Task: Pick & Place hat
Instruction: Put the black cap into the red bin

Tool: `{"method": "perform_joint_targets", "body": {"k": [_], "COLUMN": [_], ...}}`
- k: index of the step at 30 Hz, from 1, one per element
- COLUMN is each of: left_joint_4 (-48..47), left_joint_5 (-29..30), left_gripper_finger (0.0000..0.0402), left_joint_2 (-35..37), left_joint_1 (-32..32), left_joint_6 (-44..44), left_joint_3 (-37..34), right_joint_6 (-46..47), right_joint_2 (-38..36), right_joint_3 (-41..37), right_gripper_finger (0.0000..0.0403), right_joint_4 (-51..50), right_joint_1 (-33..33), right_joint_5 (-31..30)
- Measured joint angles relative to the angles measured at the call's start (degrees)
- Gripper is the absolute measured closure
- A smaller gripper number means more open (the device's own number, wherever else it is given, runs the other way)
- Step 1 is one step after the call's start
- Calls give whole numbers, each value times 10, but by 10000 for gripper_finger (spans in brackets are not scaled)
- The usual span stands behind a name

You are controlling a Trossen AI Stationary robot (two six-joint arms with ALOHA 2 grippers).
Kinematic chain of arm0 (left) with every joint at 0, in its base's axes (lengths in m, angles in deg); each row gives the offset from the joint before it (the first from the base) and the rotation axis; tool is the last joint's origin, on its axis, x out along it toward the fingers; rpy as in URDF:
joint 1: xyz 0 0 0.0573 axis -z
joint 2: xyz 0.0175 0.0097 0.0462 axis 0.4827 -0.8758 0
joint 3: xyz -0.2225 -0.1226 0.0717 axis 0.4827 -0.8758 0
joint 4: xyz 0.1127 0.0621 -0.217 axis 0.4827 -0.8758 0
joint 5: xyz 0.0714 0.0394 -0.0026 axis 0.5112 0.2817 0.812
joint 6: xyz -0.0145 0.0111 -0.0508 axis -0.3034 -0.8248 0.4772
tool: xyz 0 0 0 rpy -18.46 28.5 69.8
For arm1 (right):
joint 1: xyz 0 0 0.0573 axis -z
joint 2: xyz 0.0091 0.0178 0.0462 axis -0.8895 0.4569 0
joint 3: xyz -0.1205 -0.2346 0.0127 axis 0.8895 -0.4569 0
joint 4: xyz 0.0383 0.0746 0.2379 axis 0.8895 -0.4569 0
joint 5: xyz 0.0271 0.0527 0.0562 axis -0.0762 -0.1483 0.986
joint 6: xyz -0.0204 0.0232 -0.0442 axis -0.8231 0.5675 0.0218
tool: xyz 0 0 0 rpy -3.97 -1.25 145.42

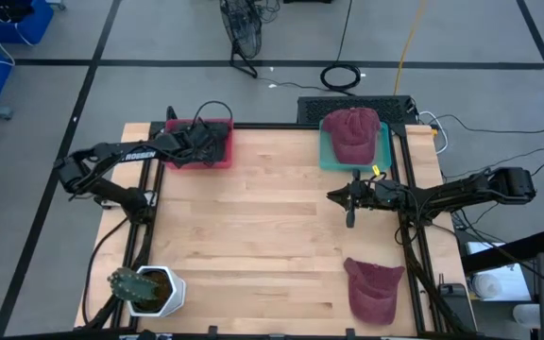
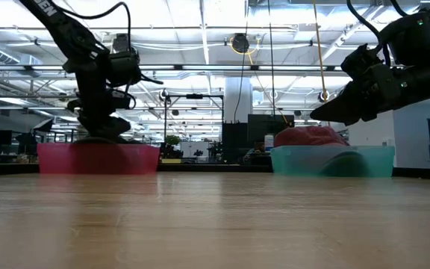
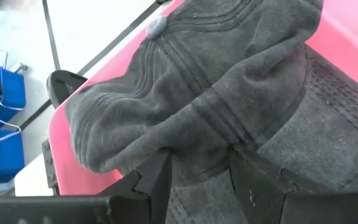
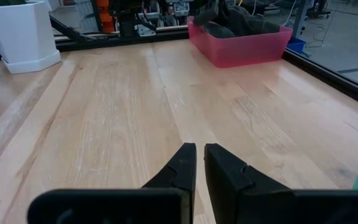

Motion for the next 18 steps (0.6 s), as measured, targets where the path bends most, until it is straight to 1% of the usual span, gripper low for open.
{"method": "perform_joint_targets", "body": {"k": [4,7,12,15,18], "left_joint_4": [-62,-101,-116,-142,-197], "left_joint_5": [-2,-1,-28,-54,-49], "left_gripper_finger": [236,236,236,236,236], "left_joint_2": [22,54,120,157,174], "left_joint_1": [6,11,32,46,54], "left_joint_6": [7,10,32,62,114], "left_joint_3": [12,22,35,35,36], "right_joint_6": [-4,-5,-4,-3,-2], "right_joint_2": [0,0,0,0,0], "right_joint_3": [0,0,0,0,0], "right_gripper_finger": [380,381,380,380,381], "right_joint_4": [0,0,0,0,0], "right_joint_1": [0,0,0,0,0], "right_joint_5": [0,0,0,0,0]}}
